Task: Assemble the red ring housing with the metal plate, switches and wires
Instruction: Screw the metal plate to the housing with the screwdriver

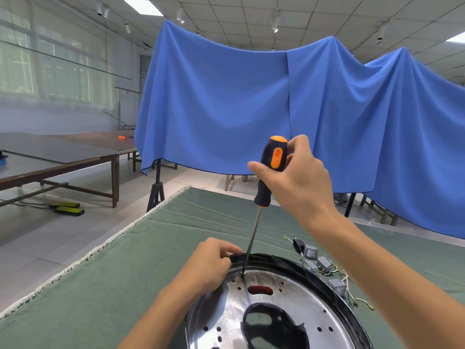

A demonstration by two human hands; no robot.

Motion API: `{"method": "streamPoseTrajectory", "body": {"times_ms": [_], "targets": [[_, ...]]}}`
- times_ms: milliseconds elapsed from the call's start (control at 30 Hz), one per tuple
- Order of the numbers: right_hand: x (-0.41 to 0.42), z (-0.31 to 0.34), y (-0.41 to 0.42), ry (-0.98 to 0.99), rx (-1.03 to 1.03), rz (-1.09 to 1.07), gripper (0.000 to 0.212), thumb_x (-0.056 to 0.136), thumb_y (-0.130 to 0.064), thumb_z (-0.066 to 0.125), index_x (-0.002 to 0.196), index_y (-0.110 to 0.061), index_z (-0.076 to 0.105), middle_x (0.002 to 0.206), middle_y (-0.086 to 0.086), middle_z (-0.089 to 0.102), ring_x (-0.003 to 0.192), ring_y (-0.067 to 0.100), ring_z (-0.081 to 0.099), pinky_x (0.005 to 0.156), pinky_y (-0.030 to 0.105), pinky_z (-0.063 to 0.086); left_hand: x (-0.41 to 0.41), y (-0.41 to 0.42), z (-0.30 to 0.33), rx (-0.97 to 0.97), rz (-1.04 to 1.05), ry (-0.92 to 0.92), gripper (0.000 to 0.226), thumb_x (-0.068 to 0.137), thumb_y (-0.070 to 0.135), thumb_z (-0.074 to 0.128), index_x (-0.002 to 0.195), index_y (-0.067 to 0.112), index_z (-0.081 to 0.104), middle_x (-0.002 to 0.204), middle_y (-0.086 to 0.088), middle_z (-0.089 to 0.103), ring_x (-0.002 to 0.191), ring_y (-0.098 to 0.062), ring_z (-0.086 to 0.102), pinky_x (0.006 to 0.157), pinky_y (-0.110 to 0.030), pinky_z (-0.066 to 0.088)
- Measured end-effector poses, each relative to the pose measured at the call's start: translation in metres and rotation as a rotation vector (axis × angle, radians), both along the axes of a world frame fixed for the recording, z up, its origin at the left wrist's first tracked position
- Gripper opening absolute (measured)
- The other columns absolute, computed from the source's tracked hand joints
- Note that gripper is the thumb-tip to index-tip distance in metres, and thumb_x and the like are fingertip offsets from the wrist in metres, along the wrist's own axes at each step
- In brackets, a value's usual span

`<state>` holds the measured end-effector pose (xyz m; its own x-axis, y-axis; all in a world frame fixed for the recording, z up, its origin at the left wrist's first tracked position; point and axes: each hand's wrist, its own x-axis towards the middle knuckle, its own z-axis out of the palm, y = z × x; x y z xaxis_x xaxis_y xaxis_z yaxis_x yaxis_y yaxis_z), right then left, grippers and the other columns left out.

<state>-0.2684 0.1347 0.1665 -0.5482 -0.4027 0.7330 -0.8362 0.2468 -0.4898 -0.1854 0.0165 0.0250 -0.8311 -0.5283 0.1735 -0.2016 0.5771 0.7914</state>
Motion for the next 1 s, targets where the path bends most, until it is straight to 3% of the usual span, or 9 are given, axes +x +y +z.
{"method": "streamPoseTrajectory", "body": {"times_ms": [133, 200, 333, 433, 567, 667, 733, 867, 1000], "targets": [[0.0, -0.003, 0.003, -0.016, -0.078, 0.043, 0.051, 0.086, -0.028, 0.064, 0.127, -0.031, 0.033, 0.078, -0.019, 0.045, 0.067, 0.004, 0.05, 0.063, 0.031, 0.04, 0.0, 0.0, 0.0, 0.011, -0.003, 0.004, 0.048, 0.084, -0.002, 0.041, 0.111, 0.024, 0.071, 0.101, 0.004, 0.072, 0.093, -0.008, 0.066, 0.089, -0.027, 0.052], [0.002, -0.002, 0.004, 0.075, -0.016, 0.065, 0.048, 0.089, -0.028, 0.06, 0.13, -0.037, 0.036, 0.08, -0.016, 0.042, 0.068, 0.002, 0.047, 0.062, 0.029, 0.036, 0.0, 0.001, 0.001, 0.009, 0.002, 0.005, 0.048, 0.084, -0.002, 0.041, 0.112, 0.023, 0.07, 0.103, 0.003, 0.072, 0.095, -0.008, 0.065, 0.09, -0.027, 0.051], [0.007, 0.008, 0.003, 0.119, 0.13, 0.11, 0.033, 0.092, -0.03, 0.049, 0.124, -0.035, 0.043, 0.076, -0.011, 0.045, 0.071, 0.017, 0.049, 0.067, 0.034, 0.035, 0.0, 0.001, 0.001, 0.01, 0.002, 0.015, 0.049, 0.082, -0.003, 0.041, 0.11, 0.023, 0.071, 0.099, 0.004, 0.073, 0.092, -0.007, 0.066, 0.089, -0.026, 0.051], [0.009, 0.017, 0.004, 0.167, 0.161, 0.033, 0.028, 0.088, -0.04, 0.059, 0.109, -0.026, 0.046, 0.085, -0.002, 0.058, 0.077, 0.027, 0.056, 0.069, 0.037, 0.044, 0.001, 0.002, 0.001, 0.014, 0.004, 0.016, 0.048, 0.082, -0.002, 0.042, 0.107, 0.025, 0.072, 0.095, 0.006, 0.073, 0.088, -0.005, 0.066, 0.085, -0.023, 0.051], [0.015, 0.024, 0.001, 0.257, 0.301, -0.143, 0.033, 0.087, -0.05, 0.054, 0.095, -0.023, 0.037, 0.085, -0.004, 0.056, 0.074, 0.028, 0.054, 0.059, 0.032, 0.03, 0.002, 0.002, 0.001, 0.023, 0.002, 0.013, 0.048, 0.082, -0.003, 0.042, 0.107, 0.025, 0.072, 0.093, 0.007, 0.074, 0.087, -0.004, 0.067, 0.087, -0.026, 0.052], [0.02, 0.036, 0.002, 0.143, 0.405, -0.052, 0.02, 0.086, -0.04, 0.051, 0.096, -0.024, 0.044, 0.081, -0.005, 0.057, 0.077, 0.026, 0.054, 0.059, 0.032, 0.031, 0.003, 0.003, 0.003, 0.014, 0.006, 0.013, 0.05, 0.081, -0.004, 0.041, 0.107, 0.025, 0.072, 0.095, 0.008, 0.073, 0.088, -0.004, 0.066, 0.087, -0.025, 0.052], [0.02, 0.047, 0.004, 0.185, 0.464, -0.145, 0.017, 0.084, -0.035, 0.053, 0.085, -0.018, 0.05, 0.071, -0.002, 0.057, 0.067, 0.024, 0.054, 0.052, 0.028, 0.031, 0.003, 0.003, 0.003, 0.018, 0.003, 0.013, 0.048, 0.082, -0.003, 0.042, 0.108, 0.025, 0.072, 0.095, 0.008, 0.073, 0.089, -0.004, 0.066, 0.087, -0.026, 0.052], [0.021, 0.06, 0.004, 0.319, 0.641, -0.404, 0.036, 0.089, -0.036, 0.052, 0.064, -0.014, 0.04, 0.062, 0.001, 0.045, 0.051, 0.018, 0.039, 0.048, 0.025, 0.025, 0.003, 0.004, 0.004, 0.012, 0.006, 0.013, 0.046, 0.084, -0.002, 0.043, 0.107, 0.025, 0.072, 0.096, 0.008, 0.073, 0.089, -0.003, 0.065, 0.086, -0.022, 0.051], [0.028, 0.067, 0.0, 0.123, 0.774, -0.148, 0.018, 0.087, -0.028, 0.05, 0.077, -0.015, 0.044, 0.068, 0.0, 0.061, 0.053, 0.018, 0.05, 0.05, 0.026, 0.032, 0.003, 0.003, 0.004, 0.001, 0.008, 0.014, 0.048, 0.082, -0.003, 0.042, 0.107, 0.024, 0.072, 0.1, 0.007, 0.073, 0.093, -0.004, 0.065, 0.089, -0.024, 0.05]]}}
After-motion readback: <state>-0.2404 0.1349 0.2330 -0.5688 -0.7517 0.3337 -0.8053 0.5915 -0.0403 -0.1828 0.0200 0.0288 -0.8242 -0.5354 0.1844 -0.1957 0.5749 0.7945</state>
